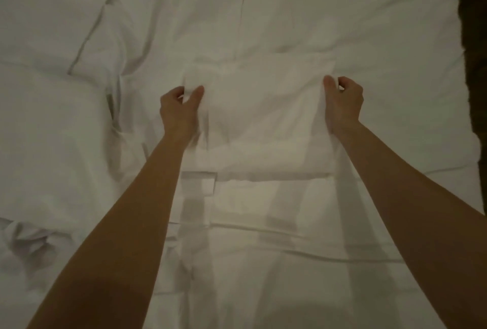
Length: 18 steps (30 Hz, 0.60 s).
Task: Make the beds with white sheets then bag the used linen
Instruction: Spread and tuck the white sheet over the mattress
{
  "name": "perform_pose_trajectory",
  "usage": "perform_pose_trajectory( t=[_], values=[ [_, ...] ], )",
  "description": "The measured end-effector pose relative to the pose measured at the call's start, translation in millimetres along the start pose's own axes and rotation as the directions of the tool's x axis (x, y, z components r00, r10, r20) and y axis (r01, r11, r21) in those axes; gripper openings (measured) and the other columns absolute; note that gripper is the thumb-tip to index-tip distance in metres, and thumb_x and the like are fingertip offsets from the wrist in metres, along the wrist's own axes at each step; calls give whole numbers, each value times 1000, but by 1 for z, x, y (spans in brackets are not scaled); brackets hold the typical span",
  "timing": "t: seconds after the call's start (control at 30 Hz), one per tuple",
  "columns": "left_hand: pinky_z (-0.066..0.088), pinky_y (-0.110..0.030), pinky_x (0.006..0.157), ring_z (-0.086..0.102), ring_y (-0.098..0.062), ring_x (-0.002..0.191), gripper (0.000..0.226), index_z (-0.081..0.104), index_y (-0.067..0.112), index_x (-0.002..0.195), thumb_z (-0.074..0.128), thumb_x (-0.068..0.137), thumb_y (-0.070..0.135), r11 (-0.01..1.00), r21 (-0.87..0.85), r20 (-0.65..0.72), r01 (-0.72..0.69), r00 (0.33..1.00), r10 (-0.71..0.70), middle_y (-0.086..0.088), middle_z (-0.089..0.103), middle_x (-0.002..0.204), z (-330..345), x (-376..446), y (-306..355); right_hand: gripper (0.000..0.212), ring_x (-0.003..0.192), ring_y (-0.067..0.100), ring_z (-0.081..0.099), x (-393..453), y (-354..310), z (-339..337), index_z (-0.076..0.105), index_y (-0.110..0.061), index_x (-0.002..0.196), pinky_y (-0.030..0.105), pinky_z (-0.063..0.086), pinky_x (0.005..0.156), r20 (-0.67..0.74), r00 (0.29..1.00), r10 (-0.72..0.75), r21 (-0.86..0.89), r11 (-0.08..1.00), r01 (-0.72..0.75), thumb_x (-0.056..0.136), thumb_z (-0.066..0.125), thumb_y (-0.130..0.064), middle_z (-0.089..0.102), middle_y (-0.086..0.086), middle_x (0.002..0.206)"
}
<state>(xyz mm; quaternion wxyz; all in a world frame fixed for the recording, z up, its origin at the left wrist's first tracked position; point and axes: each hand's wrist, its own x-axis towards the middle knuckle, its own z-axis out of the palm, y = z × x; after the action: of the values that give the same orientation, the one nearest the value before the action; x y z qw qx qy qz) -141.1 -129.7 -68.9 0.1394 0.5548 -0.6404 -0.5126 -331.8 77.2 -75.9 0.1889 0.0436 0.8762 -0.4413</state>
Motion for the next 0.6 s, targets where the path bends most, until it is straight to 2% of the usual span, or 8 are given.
perform_pose_trajectory(
  t=[0.07, 0.17, 0.23, 0.33, 0.4, 0.5, 0.53, 0.6],
  values=[
    [50, -31, 76, 61, -16, 75, 24, 64, 12, 85, 71, 84, 35, 999, -50, -2, -3, 1000, 3, -3, 65, 80, -2, 3, -3, 33, 53, 10, 31, 4, 2, 5, 41, -15, 65, 30, 25, 57, 0, 999, -51, -10, 999, 51, 93, 53, -29, 33, -7, 58],
    [53, -37, 93, 68, -21, 95, 33, 68, 9, 101, 73, 82, 35, 959, -179, 208, 219, 961, -180, -6, 72, 99, -16, -6, -15, 40, 50, 8, 32, 4, 5, 4, 35, -23, 60, 26, 27, 52, 37, 999, -16, -5, 1000, 16, 92, 55, -36, 34, -8, 58],
    [54, -36, 90, 69, -23, 99, 41, 66, 8, 114, 77, 80, 28, 936, -183, 277, 300, 929, -243, -7, 72, 108, -26, -15, -18, 37, 52, 6, 39, 1, 7, 0, 42, -23, 63, 21, 33, 51, 93, 995, 31, 59, 998, -36, 89, 59, -41, 42, -8, 60],
    [54, -25, 71, 67, -15, 87, 39, 65, 10, 112, 78, 79, 26, 949, -211, 70, 236, 972, -226, -5, 70, 108, -33, -20, -12, 19, 71, 8, 64, -3, 8, -6, 63, -17, 88, 19, 50, 60, 228, 969, 90, 199, 970, -137, 87, 67, -36, 67, -3, 86],
    [55, -30, 76, 67, -18, 90, 38, 69, 14, 100, 78, 76, 42, 956, -104, 36, 274, 962, -272, -6, 71, 104, -33, -20, -9, 22, 81, 7, 67, -4, 5, -8, 65, -16, 103, 20, 54, 66, 247, 966, 72, 254, 958, -136, 86, 69, -30, 70, -2, 98],
    [54, -38, 88, 70, -22, 91, 68, 71, 12, 98, 76, 59, 68, 910, 113, 244, 400, 876, -415, -5, 74, 97, -33, -25, -1, 21, 85, 8, 67, -4, -1, -6, 65, -15, 105, 22, 55, 75, 212, 976, -40, 312, 950, -29, 86, 70, -22, 70, -2, 99],
    [55, -37, 87, 70, -21, 91, 75, 70, 11, 105, 80, 55, 66, 909, 137, 273, 393, 867, -416, -4, 74, 101, -33, -27, 2, 19, 84, 6, 67, -5, -4, -5, 64, -16, 104, 21, 55, 75, 202, 977, -75, 321, 947, 6, 87, 69, -20, 69, -3, 98],
    [54, -33, 86, 67, -16, 98, 73, 60, 12, 119, 88, 60, 44, 964, 100, 216, 248, 940, -264, -1, 68, 113, -32, -32, 4, 17, 81, 1, 65, -7, -10, -4, 63, -15, 103, 17, 53, 72, 185, 975, -120, 316, 947, 57, 88, 68, -19, 68, -4, 96]
  ],
)
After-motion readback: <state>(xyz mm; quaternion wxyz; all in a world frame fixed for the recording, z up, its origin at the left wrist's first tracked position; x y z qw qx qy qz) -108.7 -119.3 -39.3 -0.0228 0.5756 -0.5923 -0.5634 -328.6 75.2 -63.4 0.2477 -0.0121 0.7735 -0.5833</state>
